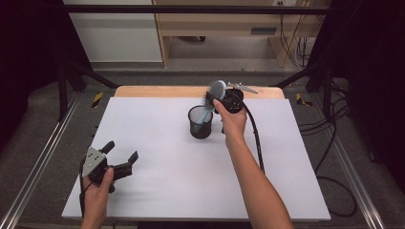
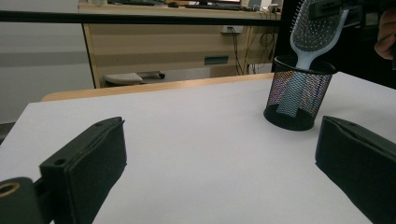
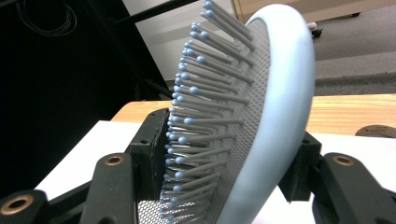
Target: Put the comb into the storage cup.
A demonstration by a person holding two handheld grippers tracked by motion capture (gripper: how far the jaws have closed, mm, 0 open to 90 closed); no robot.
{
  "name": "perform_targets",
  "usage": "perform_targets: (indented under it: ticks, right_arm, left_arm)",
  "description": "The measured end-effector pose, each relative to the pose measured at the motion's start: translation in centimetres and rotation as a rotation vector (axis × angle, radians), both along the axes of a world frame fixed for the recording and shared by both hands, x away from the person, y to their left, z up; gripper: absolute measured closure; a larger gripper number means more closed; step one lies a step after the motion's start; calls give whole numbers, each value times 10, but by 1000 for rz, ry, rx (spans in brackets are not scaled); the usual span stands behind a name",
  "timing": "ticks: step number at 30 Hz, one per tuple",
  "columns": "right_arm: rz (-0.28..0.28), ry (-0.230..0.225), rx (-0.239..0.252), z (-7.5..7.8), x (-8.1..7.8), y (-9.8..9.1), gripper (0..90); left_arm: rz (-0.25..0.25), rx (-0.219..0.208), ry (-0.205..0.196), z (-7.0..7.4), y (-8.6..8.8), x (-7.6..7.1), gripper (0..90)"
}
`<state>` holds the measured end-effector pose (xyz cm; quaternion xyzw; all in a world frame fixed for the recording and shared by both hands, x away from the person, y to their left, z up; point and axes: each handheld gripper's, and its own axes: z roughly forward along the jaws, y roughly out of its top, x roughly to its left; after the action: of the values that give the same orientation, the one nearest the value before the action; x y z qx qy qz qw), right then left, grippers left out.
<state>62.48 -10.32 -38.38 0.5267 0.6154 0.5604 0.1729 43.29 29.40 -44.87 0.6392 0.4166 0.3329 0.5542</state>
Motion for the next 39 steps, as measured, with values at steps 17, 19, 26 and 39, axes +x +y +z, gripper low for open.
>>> perform_targets:
  ticks: [17, 19, 26, 39]
  right_arm:
    - [-3, 15, -2, -1, 0, -2, 419]
    - [-3, 19, 0, -1, 0, -2, 413]
    - [3, 40, 2, -4, 0, -2, 375]
    - [14, 69, -9, -6, 1, -1, 194]
  left_arm:
    - [-1, -3, 0, 0, 0, 0, 20]
    - [-1, -4, 0, 0, 1, 0, 20]
    - [-1, -5, 0, 0, 1, 0, 20]
    - [-1, -5, -1, 0, 1, 0, 20]
